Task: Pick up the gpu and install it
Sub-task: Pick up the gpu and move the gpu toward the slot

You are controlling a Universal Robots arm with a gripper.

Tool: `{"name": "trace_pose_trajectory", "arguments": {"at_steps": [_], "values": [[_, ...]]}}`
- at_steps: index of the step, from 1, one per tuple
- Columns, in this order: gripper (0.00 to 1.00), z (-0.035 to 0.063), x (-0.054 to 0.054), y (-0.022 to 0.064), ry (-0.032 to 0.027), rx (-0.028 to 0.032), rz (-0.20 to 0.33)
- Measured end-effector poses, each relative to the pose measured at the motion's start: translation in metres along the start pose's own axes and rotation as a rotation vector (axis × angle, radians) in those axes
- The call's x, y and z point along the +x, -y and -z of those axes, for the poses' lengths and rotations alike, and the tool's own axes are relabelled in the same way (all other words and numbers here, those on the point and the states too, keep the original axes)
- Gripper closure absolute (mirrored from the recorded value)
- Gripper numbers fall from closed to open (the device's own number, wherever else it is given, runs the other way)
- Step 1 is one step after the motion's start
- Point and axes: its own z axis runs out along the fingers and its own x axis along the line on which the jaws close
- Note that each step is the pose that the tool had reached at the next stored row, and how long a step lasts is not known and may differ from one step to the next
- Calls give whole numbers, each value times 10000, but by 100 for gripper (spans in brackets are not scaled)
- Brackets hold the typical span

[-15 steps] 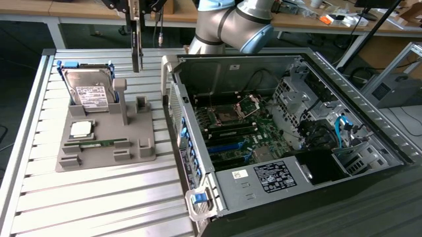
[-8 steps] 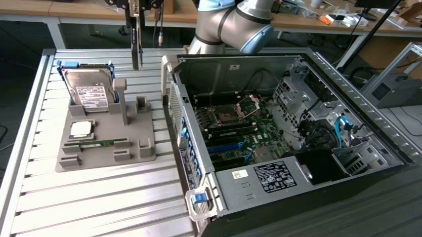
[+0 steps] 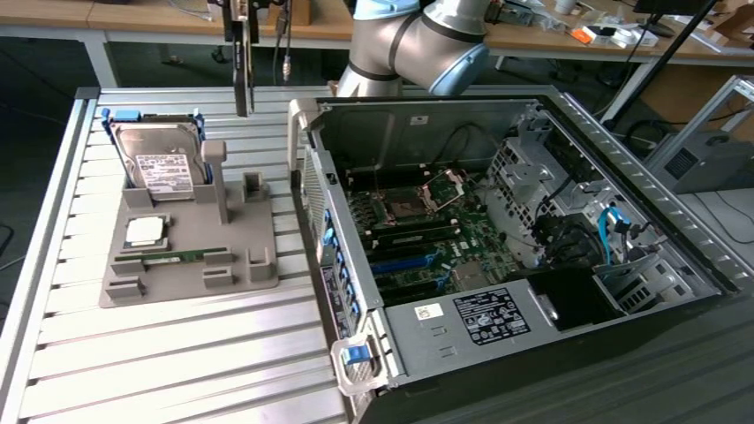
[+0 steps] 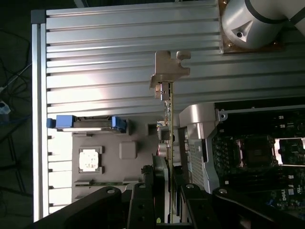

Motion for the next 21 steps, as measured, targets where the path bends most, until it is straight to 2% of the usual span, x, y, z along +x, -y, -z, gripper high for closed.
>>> {"name": "trace_pose_trajectory", "arguments": {"at_steps": [8, 9, 10, 12, 13, 15, 16, 17, 18, 21], "values": [[73, 55, -1, -10, -2, -26, -1], [73, 55, -1, -10, 3, 10, 1], [73, 56, -1, -10, 7, 99, 4], [73, 56, -1, -10, 36, 482, 14], [73, 56, -1, -10, 51, 710, 20], [73, 56, -1, -10, 93, 1265, 36], [73, 56, -1, -10, 105, 1444, 41], [73, 56, -1, -10, 130, 1753, 48], [73, 56, -1, -10, 136, 1850, 51], [73, 56, -1, -10, 136, 1853, 51]]}}
